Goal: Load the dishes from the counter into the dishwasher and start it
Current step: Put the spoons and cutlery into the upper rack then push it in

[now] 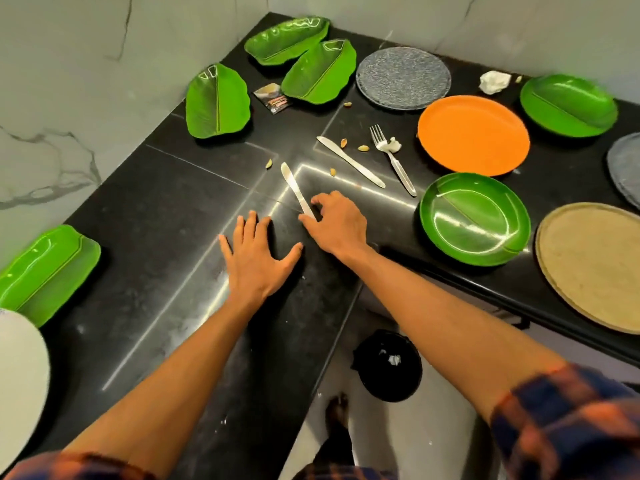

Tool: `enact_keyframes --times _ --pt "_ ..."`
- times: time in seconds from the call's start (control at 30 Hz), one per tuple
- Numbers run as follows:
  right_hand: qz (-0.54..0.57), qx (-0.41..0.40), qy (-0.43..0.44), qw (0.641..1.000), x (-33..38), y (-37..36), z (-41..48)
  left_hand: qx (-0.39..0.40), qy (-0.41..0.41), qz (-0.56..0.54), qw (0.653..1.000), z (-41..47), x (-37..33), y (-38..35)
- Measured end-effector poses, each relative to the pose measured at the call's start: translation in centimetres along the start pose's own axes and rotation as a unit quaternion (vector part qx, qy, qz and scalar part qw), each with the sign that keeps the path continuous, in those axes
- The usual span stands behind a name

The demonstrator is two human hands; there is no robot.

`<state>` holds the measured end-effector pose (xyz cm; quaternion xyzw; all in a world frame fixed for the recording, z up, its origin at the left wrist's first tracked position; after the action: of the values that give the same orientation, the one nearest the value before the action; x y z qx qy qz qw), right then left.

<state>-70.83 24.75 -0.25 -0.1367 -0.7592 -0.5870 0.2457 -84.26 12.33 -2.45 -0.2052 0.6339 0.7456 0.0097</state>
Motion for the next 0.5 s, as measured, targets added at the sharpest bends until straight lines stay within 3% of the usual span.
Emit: enact_keyframes --times 0.2,0.5 --pt "0.004 -0.029 -0.044 0.999 1.3 -0.6 2.4 0.011 0.007 0.024 1.0 0.6 -0.1 -0.5" --pt "0.03 0.027 -0.143 0.989 -0.4 -0.1 2.0 0.019 0.011 0.027 0.999 0.9 0.0 -0.3"
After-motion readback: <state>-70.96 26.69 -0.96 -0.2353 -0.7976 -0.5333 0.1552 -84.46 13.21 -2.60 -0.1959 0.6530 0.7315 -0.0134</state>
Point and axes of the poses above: each hand's wrist, its own z-axis towards the middle knuckle, its own y-axis out of the back of the hand, x = y × z, the point moved 6 cm from there along z, towards the middle knuckle, and after that the axes turned 14 degrees about -y, right-handed, at the moved point
